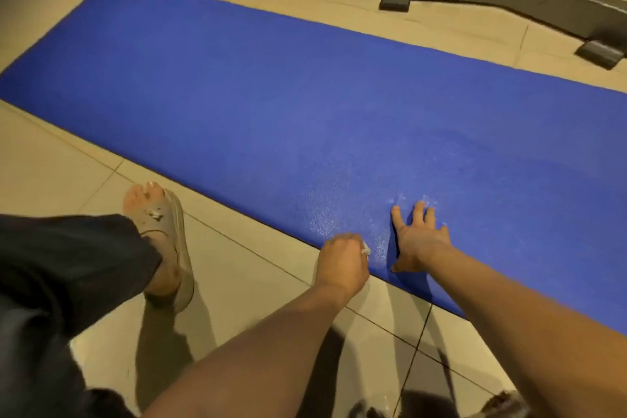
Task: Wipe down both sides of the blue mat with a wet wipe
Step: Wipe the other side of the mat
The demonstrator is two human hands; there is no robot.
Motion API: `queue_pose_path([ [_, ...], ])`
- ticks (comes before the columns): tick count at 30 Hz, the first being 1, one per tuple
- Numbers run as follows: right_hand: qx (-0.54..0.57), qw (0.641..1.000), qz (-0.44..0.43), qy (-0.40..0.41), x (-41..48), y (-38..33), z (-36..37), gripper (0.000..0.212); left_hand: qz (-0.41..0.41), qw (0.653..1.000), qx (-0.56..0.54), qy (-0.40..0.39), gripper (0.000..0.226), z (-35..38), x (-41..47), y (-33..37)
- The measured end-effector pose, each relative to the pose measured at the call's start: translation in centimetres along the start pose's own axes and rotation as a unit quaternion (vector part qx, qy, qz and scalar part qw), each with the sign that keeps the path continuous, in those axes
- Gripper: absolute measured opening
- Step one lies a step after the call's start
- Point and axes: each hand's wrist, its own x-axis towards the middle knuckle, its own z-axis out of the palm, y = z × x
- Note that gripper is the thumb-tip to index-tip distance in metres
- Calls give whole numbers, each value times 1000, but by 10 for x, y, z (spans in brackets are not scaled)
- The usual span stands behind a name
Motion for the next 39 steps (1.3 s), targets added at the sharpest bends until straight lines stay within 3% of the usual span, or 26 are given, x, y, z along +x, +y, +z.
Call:
queue_pose_path([
  [2, -15, 1000, 2, 6, -1, -2, 4, 132, 37, 999, 23, 16, 14, -5, 4, -11],
  [5, -27, 999, -1, 21, 1, -1, 4, 135, 17, 998, 30, 52, 13, -30, 11, -41],
  [8, -28, 999, 12, 16, 3, -6, 3, 135, -122, 985, -26, 119, 12, -63, 29, -93],
  [11, -22, 999, 23, 11, 6, -10, 5, 135, -306, 926, -129, 177, 17, -83, 45, -123],
  [13, -17, 999, 27, 10, 7, -11, 5, 133, -332, 904, -186, 193, 17, -78, 46, -116],
  [17, -9, 999, 27, 16, 9, -9, 8, 133, -263, 923, -235, 155, 11, -44, 25, -73],
  [19, -7, 999, 28, 19, 10, -8, 9, 133, -209, 950, -200, 116, 16, -23, 13, -50],
  [23, 1, 999, 26, 27, 9, -5, 11, 135, -4, 995, -97, 8, 16, 9, -18, -11],
  [26, 8, 999, 23, 35, 8, -2, 12, 136, 51, 997, -52, 30, 9, 6, -17, -29],
  [27, 9, 999, 24, 37, 7, -2, 12, 137, 31, 997, -54, 46, 9, 1, -12, -41],
  [29, 12, 999, 29, 43, 6, -3, 12, 138, -92, 987, -102, 89, 11, -17, 4, -64],
  [32, 31, 997, 37, 52, 3, -5, 11, 139, -290, 918, -213, 168, 8, -51, 28, -89],
  [35, 54, 996, 46, 61, -5, -6, 10, 134, -335, 888, -260, 177, 10, -60, 27, -83],
  [39, 135, 984, 71, 93, -24, -13, 32, 99, -314, 897, -287, 117, 12, -29, 1, -46],
])
